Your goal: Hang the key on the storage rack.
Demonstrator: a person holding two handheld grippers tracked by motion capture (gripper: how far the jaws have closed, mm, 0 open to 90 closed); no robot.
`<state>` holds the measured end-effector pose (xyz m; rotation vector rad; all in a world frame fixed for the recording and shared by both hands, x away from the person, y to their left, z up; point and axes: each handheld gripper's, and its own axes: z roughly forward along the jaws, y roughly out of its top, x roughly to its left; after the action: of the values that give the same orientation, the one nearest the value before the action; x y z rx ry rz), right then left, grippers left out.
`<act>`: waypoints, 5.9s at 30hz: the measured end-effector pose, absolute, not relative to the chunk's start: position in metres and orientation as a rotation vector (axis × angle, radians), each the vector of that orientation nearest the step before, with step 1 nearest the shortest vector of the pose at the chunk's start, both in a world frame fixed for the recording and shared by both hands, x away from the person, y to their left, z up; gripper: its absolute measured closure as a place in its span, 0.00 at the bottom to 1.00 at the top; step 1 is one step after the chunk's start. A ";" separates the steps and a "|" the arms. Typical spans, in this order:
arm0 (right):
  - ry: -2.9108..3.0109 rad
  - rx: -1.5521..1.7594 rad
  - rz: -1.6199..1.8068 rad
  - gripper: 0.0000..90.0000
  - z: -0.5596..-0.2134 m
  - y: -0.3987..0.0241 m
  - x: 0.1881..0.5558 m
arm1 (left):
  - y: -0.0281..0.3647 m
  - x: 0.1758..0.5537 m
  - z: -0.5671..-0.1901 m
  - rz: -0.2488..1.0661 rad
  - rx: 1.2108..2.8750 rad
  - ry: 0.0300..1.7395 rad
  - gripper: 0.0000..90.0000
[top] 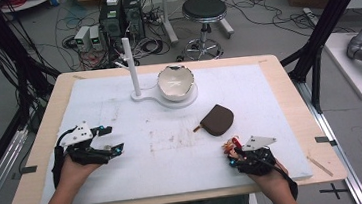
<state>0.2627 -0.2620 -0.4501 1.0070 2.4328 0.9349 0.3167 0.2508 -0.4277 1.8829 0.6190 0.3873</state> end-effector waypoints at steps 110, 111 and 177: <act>2.502 0.385 1.486 0.74 -0.256 -0.110 0.436 | 0.304 0.279 -0.420 0.467 1.837 0.724 0.23; 2.504 0.387 1.482 0.74 -0.255 -0.107 0.438 | 0.304 0.279 -0.420 0.467 1.838 0.724 0.23; 2.390 0.628 1.379 0.53 -0.247 -0.055 0.490 | 0.299 0.280 -0.422 0.463 1.861 0.697 0.23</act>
<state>0.4902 -0.0552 -0.2466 0.6280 2.3904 1.3792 0.2800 0.2993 -0.4219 1.8612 0.6972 0.4631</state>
